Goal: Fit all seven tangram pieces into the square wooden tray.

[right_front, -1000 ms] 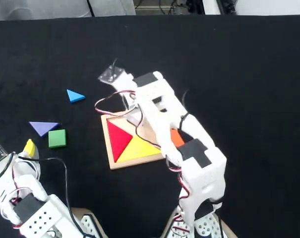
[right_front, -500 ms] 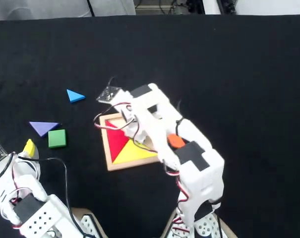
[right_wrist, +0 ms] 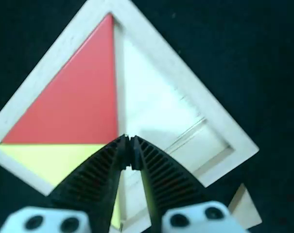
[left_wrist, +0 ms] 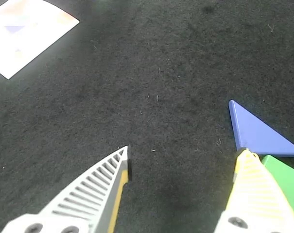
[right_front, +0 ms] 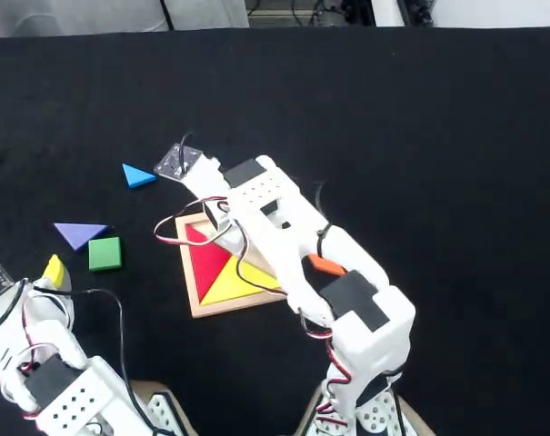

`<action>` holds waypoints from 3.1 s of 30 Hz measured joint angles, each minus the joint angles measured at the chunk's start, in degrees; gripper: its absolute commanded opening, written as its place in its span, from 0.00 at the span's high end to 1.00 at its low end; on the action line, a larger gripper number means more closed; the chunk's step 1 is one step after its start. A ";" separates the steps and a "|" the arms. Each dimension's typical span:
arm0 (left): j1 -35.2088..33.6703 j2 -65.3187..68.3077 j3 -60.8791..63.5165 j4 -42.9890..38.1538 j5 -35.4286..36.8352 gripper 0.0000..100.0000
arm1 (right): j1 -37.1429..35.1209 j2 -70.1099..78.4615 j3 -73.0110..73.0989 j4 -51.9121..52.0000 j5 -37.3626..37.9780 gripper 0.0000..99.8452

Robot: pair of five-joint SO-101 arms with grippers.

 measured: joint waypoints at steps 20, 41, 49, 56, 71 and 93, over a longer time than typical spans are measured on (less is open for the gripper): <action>0.00 0.00 0.00 0.00 0.00 0.66 | -0.97 5.27 -12.04 0.44 0.09 0.99; 1.93 0.00 0.09 -0.53 -0.26 0.66 | 2.64 12.48 -23.56 9.05 31.38 0.75; 2.29 0.00 0.18 -0.53 -0.35 0.66 | 2.64 18.55 -23.91 9.14 35.43 0.75; 2.73 0.00 0.18 -0.53 -0.35 0.66 | 2.46 26.90 -35.96 15.38 36.22 0.76; 2.73 0.00 0.18 -0.53 -0.35 0.66 | 4.22 47.82 -73.93 32.18 36.40 0.98; 2.73 0.00 0.18 -0.53 -0.35 0.66 | 6.42 57.49 -93.63 34.11 21.71 0.77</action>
